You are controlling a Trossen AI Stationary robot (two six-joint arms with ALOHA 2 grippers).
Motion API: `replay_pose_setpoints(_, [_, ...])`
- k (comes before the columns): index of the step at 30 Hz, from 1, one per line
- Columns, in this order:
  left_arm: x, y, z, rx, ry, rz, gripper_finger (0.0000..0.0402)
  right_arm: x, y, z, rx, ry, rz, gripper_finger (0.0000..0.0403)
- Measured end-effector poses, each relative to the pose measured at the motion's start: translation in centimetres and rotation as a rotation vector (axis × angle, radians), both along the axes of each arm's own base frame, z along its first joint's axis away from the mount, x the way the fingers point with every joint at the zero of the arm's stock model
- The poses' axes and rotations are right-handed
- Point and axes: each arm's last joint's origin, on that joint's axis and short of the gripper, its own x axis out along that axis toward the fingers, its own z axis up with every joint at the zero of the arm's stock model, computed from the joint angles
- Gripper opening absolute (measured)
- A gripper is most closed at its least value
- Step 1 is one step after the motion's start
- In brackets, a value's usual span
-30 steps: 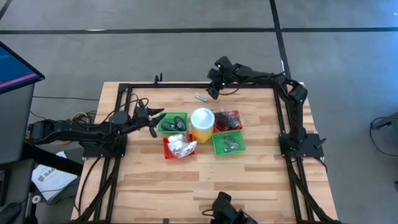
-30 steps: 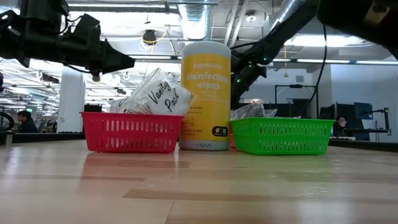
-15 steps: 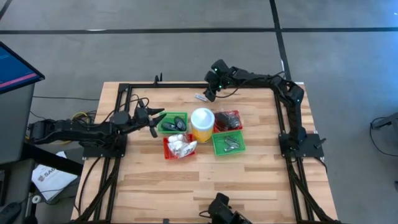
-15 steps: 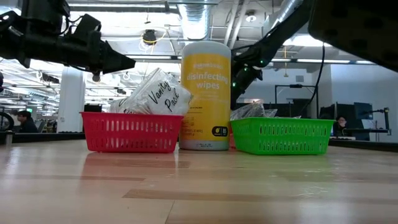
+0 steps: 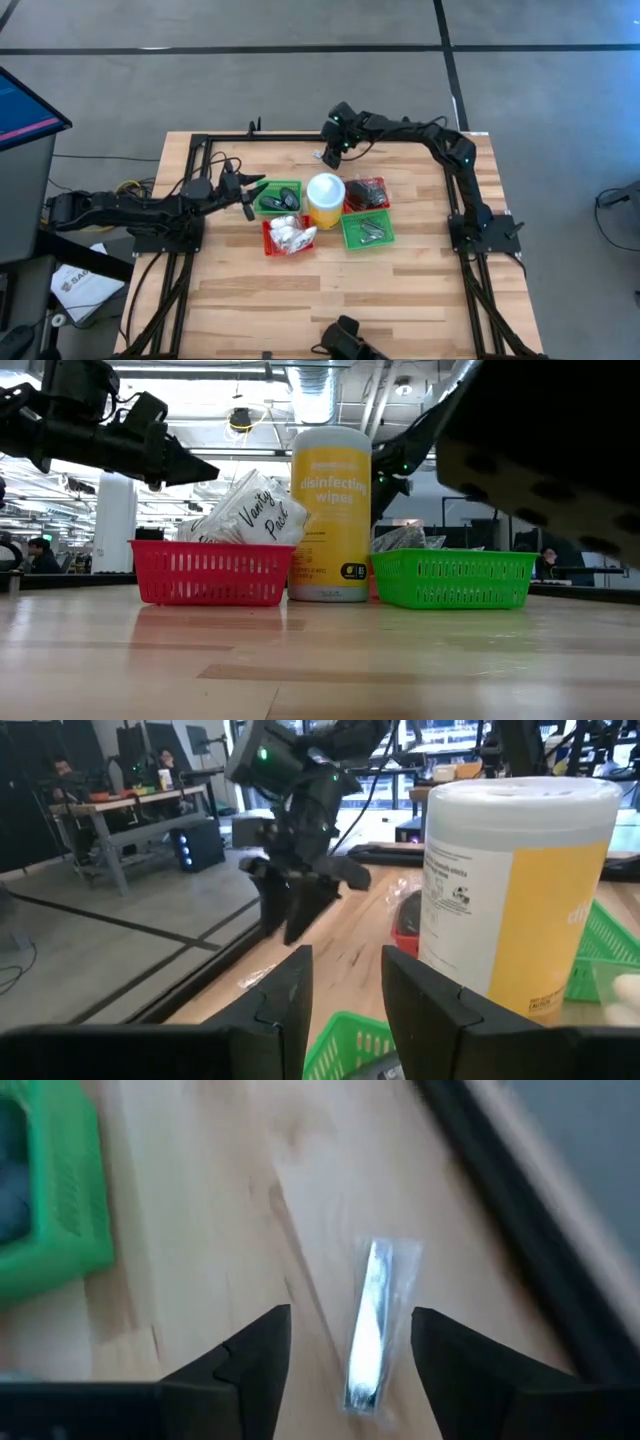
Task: Pick & Place Travel size toiletries
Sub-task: Put the silver nail cutter into the right green bin
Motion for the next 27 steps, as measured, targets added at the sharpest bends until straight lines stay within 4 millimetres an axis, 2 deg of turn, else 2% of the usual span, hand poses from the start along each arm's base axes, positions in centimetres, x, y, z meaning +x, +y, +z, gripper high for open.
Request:
replay_pose_setpoints(2, [0.0,0.0,0.0,0.0,0.0,0.0,0.0112,0.2,0.1,0.7,-0.013,-0.007,0.001,0.0192])
replay_pose_setpoints(9, [0.0,0.0,0.0,0.0,0.0,0.0,0.0112,0.1,0.8,1.0,0.051,0.068,-0.016,0.0183])
replay_pose_setpoints(16, [0.0,0.0,0.0,0.0,0.001,0.0,0.0112,-0.3,0.3,0.7,0.14,0.066,-0.098,0.0186])
replay_pose_setpoints(20, [0.0,0.0,0.0,-0.001,0.002,0.0,0.0112,-0.3,0.2,-0.8,0.267,0.075,-0.112,0.0187])
replay_pose_setpoints(24, [0.0,0.1,0.0,-0.001,0.002,0.005,0.0112,0.2,0.2,0.2,0.21,0.037,-0.114,0.0185])
replay_pose_setpoints(27, [-0.1,0.2,0.0,-0.001,0.003,0.012,0.0112,0.3,0.6,-0.2,0.242,0.049,-0.116,0.0185])
